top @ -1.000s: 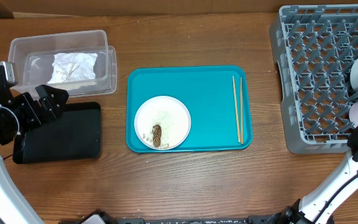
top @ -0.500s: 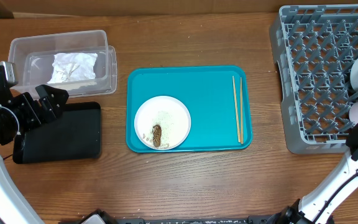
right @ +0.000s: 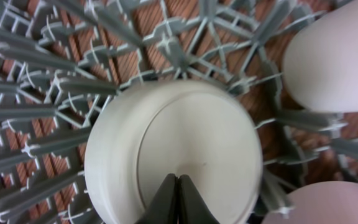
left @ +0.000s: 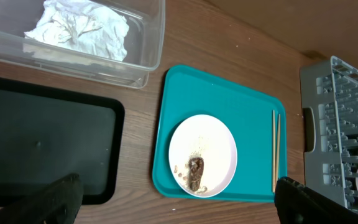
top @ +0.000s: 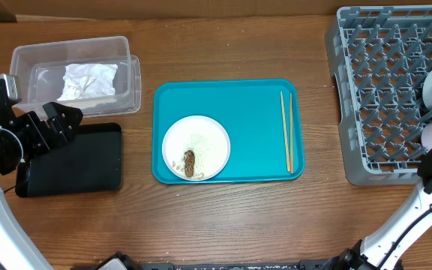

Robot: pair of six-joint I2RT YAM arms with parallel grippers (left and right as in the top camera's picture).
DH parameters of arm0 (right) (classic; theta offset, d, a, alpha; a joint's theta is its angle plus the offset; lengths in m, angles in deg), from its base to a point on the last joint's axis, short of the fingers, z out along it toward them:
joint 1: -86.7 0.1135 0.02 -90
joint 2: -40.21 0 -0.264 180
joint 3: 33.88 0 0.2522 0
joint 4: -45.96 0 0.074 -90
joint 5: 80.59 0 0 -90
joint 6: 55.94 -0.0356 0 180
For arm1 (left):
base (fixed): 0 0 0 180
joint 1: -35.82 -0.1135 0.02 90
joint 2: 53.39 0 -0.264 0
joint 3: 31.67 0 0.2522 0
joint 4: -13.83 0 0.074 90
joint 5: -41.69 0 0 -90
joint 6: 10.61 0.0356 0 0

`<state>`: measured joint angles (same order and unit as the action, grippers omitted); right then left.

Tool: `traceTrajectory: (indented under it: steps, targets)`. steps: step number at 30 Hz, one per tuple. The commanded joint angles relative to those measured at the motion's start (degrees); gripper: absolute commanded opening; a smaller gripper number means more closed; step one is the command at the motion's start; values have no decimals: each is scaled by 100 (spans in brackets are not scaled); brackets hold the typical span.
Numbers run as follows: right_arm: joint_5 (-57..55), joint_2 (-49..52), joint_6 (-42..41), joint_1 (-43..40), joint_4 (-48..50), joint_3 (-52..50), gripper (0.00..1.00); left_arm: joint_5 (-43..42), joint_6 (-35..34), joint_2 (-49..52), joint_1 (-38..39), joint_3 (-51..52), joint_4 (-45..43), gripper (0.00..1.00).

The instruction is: Sort waste into correct bins and load items into the dishwasher

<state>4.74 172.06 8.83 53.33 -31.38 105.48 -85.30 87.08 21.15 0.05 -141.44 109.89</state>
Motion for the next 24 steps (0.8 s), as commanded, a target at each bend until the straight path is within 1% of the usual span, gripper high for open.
traceTrajectory:
  steps: [1, 4, 9, 15, 17, 19, 21, 24]
  targets:
    - [540, 81, 31, 15, 72, -83, 4, 0, 92, 4, -22, -37, -2, 100]
    - [903, 70, 317, 13, 63, 48, 4, 0, 92, 4, -22, -37, -2, 100]
    - [1281, -15, 317, 7, -42, 308, 4, 0, 92, 4, -22, -37, -2, 100]
    - [1530, -203, 323, 9, 20, 350, 4, 0, 92, 4, -22, -37, -4, 100]
    - [1596, -260, 442, 9, -2, 350, 4, 0, 92, 4, -22, -37, -2, 100]
    - [1851, -367, 470, 7, -66, 350, 4, 0, 92, 4, -22, -37, -4, 100]
    - [2304, -496, 470, 4, -127, 350, 4, 0, 92, 4, -22, -37, -2, 100]
    - [3648, -754, 645, -9, -275, 350, 4, 0, 92, 4, -22, -37, -2, 100]
